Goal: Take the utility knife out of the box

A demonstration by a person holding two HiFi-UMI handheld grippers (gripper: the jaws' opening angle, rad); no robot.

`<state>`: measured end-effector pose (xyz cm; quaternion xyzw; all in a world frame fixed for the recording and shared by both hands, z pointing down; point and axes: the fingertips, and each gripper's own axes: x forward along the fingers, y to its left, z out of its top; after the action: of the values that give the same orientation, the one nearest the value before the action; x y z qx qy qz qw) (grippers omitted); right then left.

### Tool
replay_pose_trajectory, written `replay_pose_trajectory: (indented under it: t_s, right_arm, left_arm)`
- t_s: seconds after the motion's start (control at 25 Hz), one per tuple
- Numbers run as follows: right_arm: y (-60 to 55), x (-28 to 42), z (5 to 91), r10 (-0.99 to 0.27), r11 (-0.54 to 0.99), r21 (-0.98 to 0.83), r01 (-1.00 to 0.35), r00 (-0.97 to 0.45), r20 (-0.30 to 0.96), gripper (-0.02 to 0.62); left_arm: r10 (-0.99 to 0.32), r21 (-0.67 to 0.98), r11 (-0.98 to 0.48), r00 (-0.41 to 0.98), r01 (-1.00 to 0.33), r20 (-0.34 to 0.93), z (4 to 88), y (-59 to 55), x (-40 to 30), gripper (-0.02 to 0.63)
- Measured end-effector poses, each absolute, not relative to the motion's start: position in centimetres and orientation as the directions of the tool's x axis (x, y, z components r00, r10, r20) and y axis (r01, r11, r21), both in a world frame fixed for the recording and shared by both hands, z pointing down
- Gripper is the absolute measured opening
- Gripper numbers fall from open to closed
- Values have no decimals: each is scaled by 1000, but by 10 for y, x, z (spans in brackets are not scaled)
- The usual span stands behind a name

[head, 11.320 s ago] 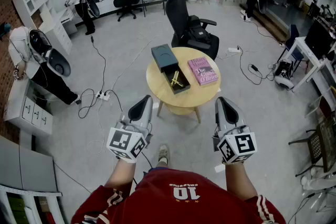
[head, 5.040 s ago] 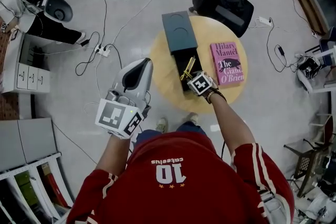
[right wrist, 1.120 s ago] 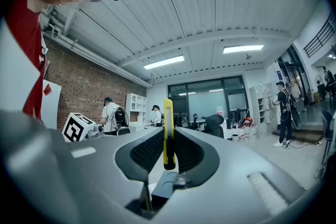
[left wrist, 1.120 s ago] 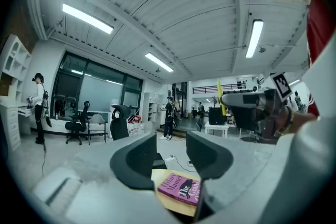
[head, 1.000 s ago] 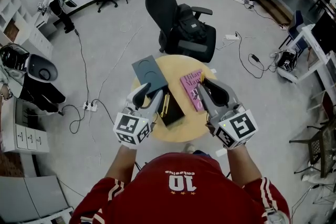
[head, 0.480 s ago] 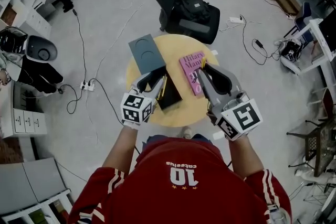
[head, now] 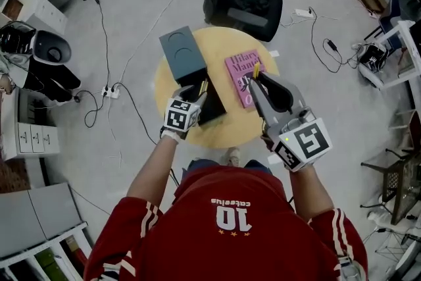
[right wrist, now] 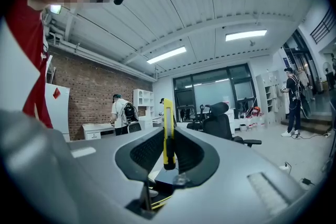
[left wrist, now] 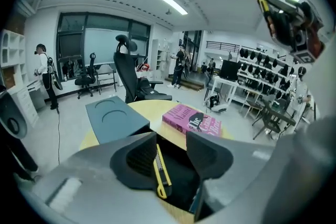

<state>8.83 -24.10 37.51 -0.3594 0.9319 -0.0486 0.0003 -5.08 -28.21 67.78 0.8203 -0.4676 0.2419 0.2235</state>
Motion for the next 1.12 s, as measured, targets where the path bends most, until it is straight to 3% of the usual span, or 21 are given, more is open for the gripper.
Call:
replay_pose_trajectory:
  t_s: [0.56, 0.88, 1.04, 1.12]
  right_arm:
    - [-258, 108, 400, -638, 757, -119, -642, -766, 74, 55]
    - [-268, 112, 403, -629, 762, -130, -634, -773, 83, 55]
    - [-272, 117, 403, -634, 759, -130, -639, -769, 80, 55]
    - [-274, 119, 404, -638, 755, -134, -642, -766, 81, 55]
  left_arm:
    - [-456, 66, -431, 281, -900, 845, 779, -309, -52, 193]
    - [-401, 32, -411, 212, -911, 891, 806, -326, -59, 193]
    - [-235, 155, -377, 256, -913, 937, 823, -301, -45, 193]
    - [-204, 128, -377, 217, -918, 955, 832, -303, -49, 193]
